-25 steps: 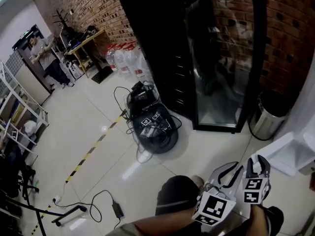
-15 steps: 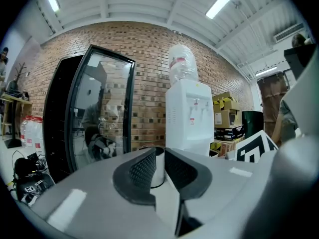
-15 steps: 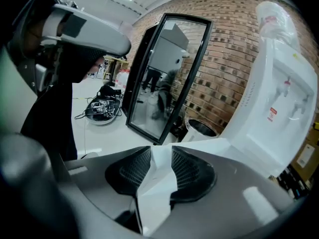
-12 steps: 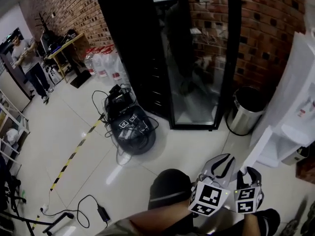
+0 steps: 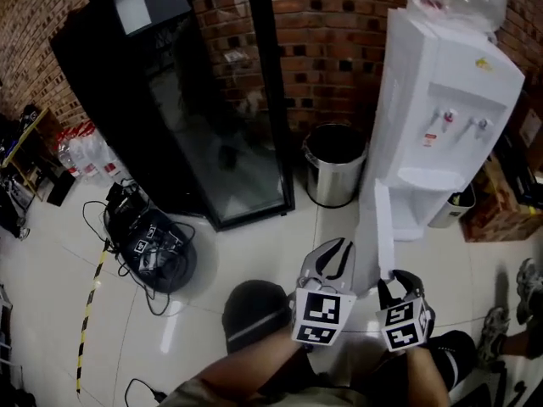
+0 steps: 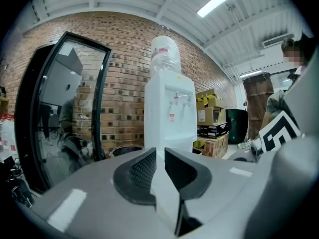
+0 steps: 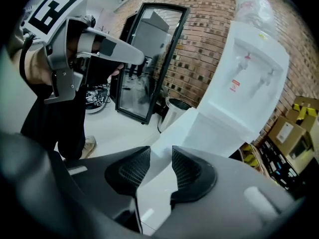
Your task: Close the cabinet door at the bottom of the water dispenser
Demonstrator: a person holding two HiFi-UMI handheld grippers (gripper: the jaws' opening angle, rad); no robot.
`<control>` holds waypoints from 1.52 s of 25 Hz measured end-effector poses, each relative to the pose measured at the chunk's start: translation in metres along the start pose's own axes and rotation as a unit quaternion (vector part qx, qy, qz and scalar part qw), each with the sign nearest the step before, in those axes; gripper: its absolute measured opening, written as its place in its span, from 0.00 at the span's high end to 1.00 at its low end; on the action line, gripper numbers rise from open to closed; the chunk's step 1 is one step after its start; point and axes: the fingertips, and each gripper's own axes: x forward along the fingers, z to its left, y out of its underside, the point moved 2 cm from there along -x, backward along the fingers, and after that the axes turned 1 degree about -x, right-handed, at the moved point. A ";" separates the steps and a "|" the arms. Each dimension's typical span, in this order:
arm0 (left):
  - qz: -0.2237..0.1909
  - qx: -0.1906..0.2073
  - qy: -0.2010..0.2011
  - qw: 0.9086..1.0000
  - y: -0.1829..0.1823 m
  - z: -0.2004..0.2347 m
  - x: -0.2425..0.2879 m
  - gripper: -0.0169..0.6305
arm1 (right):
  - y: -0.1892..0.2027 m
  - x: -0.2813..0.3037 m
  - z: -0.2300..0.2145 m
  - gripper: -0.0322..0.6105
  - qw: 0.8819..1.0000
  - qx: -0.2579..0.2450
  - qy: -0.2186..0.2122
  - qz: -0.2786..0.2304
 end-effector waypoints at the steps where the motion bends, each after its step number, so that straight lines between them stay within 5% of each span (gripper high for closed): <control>1: 0.000 0.001 0.005 1.000 0.000 -0.005 0.004 0.89 | 0.004 -0.001 -0.005 0.74 1.000 0.006 0.004 0.002; 12: 0.016 0.002 0.039 0.999 0.008 -0.036 0.042 0.92 | 0.052 -0.017 -0.066 0.73 0.992 0.106 0.057 0.035; 18: 0.022 0.011 0.057 0.998 0.012 -0.049 0.064 0.93 | 0.085 -0.012 -0.113 0.89 0.974 0.199 0.094 0.058; 30: 0.049 0.008 0.038 0.998 0.028 -0.023 0.110 0.95 | 0.117 0.011 -0.202 0.94 0.935 0.297 0.180 0.073; 38: 0.069 -0.006 0.014 0.997 0.039 -0.001 0.143 0.96 | 0.122 0.035 -0.260 0.95 0.930 0.296 0.209 0.062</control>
